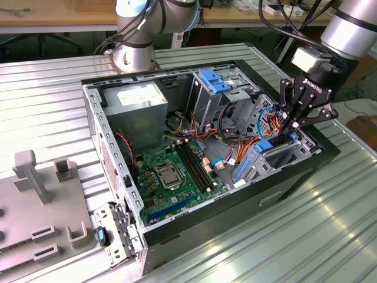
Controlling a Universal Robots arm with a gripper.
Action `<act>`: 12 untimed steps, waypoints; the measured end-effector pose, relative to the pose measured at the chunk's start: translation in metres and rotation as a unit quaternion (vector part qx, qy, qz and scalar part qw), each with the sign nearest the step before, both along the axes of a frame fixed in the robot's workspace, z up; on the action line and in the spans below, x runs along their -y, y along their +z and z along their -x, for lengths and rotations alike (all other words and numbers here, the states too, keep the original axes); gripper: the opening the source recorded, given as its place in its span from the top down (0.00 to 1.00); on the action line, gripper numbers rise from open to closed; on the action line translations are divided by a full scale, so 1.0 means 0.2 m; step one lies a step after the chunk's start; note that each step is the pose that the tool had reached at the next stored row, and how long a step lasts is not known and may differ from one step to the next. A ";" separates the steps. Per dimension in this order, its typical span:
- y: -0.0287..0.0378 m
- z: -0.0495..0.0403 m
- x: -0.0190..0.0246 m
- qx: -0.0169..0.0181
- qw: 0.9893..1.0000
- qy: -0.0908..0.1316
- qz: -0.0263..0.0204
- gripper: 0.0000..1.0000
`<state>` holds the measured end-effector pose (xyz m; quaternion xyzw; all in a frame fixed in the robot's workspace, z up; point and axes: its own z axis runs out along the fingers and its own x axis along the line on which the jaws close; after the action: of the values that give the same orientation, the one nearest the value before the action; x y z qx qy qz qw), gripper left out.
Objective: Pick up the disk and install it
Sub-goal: 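Insert the first disk wire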
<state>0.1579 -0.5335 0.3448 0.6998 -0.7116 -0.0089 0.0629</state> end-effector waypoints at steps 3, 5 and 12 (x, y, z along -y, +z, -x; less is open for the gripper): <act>0.002 0.000 0.004 0.000 1.000 0.000 -0.003 0.84; 0.014 0.000 0.005 0.000 1.000 0.000 -0.005 0.84; 0.018 0.002 0.030 0.001 1.000 0.000 -0.009 0.84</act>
<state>0.1575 -0.5396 0.3483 0.7004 -0.7114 -0.0148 0.0554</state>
